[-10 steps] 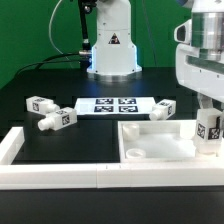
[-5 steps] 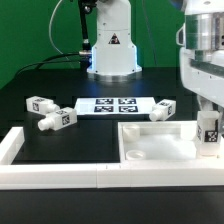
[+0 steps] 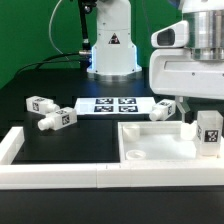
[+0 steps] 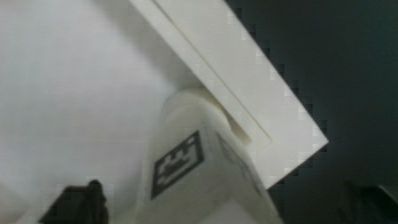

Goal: Assemble one leg

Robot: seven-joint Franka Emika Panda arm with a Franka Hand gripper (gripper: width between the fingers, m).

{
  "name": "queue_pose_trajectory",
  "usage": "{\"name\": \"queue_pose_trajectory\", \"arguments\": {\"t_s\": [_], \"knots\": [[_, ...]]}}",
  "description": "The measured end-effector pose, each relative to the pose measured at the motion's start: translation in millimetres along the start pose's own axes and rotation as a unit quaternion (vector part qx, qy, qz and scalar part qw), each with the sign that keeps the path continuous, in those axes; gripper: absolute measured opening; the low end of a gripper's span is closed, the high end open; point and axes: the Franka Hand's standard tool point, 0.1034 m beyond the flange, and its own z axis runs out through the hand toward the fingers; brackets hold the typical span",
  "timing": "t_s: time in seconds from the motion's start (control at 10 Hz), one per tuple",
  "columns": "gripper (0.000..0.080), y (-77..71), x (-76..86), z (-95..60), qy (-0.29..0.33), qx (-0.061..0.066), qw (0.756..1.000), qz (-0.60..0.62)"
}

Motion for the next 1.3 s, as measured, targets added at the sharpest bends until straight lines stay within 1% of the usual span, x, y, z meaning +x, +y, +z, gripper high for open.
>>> {"name": "queue_pose_trajectory", "arguments": {"t_s": [0.1, 0.2, 0.3, 0.4, 0.5, 0.6, 0.7, 0.8, 0.9, 1.0, 1.1, 1.3], "knots": [[0.0648, 0.2, 0.1, 0.2, 0.002, -0.004, 0.998, -0.065], [0.0649, 0.0, -0.7, 1.0, 0.010, -0.019, 0.984, -0.174], [0.0649, -1.0, -2.6, 2.1, 0.012, -0.032, 0.959, -0.282], [0.0649, -0.3, -2.3, 2.7, 0.010, -0.033, 0.948, -0.317], [0.0649, -0.2, -2.2, 2.7, 0.011, -0.032, 0.952, -0.303], [0.0558, -0.1, -2.2, 2.7, 0.011, -0.032, 0.956, -0.293], [0.0558, 0.0, -2.1, 2.7, 0.011, -0.033, 0.956, -0.293], [0.0344, -0.2, -2.2, 2.8, 0.012, -0.032, 0.961, -0.273], [0.0282, -0.3, -2.4, 2.8, 0.013, -0.031, 0.974, -0.223], [0.0282, -0.6, -2.8, 3.2, 0.018, -0.031, 0.985, -0.170], [0.0282, -0.8, -4.2, 3.6, 0.032, -0.034, 0.994, -0.102], [0.0282, -0.7, -5.1, 3.4, 0.053, -0.036, 0.998, 0.016]]}}
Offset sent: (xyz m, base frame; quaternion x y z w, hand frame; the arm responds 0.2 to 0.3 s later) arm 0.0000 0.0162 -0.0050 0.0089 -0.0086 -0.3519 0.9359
